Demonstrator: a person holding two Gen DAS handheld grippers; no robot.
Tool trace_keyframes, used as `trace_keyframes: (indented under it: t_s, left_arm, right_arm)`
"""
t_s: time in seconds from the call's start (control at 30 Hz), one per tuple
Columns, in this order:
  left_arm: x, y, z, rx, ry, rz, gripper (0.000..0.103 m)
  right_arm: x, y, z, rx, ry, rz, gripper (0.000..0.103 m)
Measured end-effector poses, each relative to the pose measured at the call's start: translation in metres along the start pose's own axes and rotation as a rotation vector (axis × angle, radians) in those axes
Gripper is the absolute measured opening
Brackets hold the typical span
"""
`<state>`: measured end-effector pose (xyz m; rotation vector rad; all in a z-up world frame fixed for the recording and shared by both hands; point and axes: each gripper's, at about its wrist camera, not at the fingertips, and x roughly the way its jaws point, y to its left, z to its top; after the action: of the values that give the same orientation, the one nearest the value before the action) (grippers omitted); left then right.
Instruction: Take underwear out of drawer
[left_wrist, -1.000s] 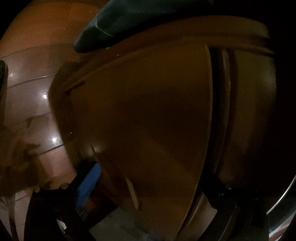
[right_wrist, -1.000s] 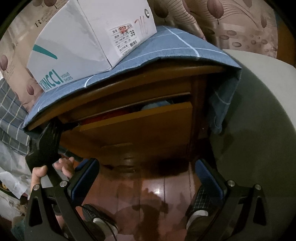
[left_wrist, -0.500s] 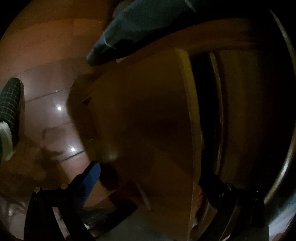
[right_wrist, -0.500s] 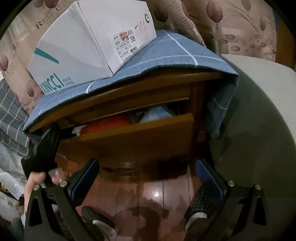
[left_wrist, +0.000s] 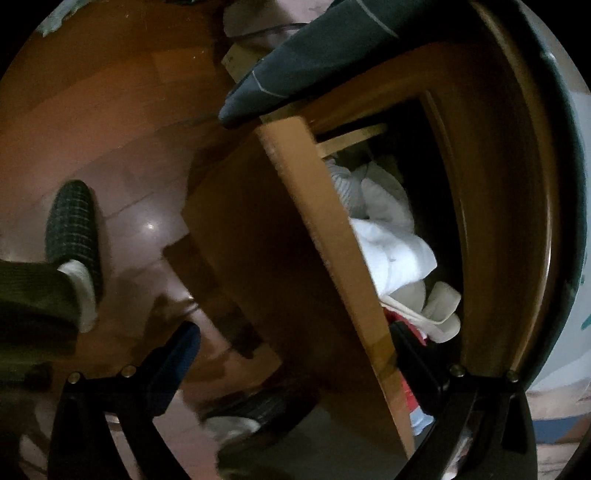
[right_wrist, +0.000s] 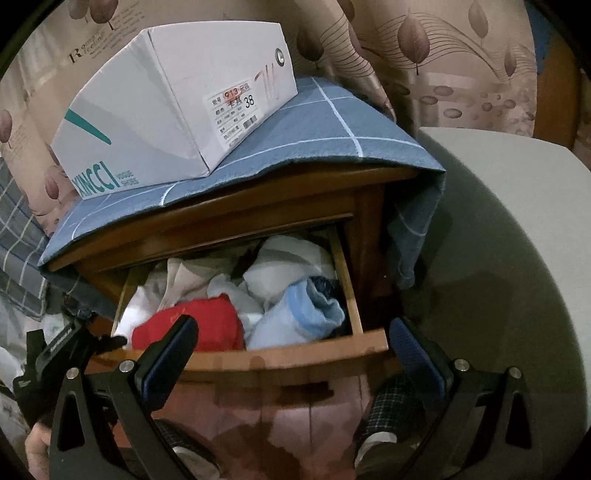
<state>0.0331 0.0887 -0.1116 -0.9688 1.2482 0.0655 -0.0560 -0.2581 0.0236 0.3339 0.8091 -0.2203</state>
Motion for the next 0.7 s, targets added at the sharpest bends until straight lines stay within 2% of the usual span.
trace_keyframes:
  t_s: [0.17,0.3,0.43,0.7]
  left_arm:
    - [-0.009,0.007,-0.006,0.009,0.039,0.031,0.103]
    - [-0.014,0.005,-0.011,0.066,0.042,0.073,0.103]
    - [-0.023,0.012,-0.015,0.067,0.064,0.075,0.103]
    - [-0.043,0.017,-0.024,0.11,0.07,0.137,0.103]
  right_arm:
    - [-0.001,0.003,0.0,-0.015,-0.009,-0.009,0.103]
    - [-0.002,0.003,-0.001,-0.023,-0.01,-0.008,0.103]
    - [0.0,0.002,0.0,-0.016,0.0,0.002,0.103]
    - [0.003,0.007,-0.001,-0.024,0.015,0.011,0.103]
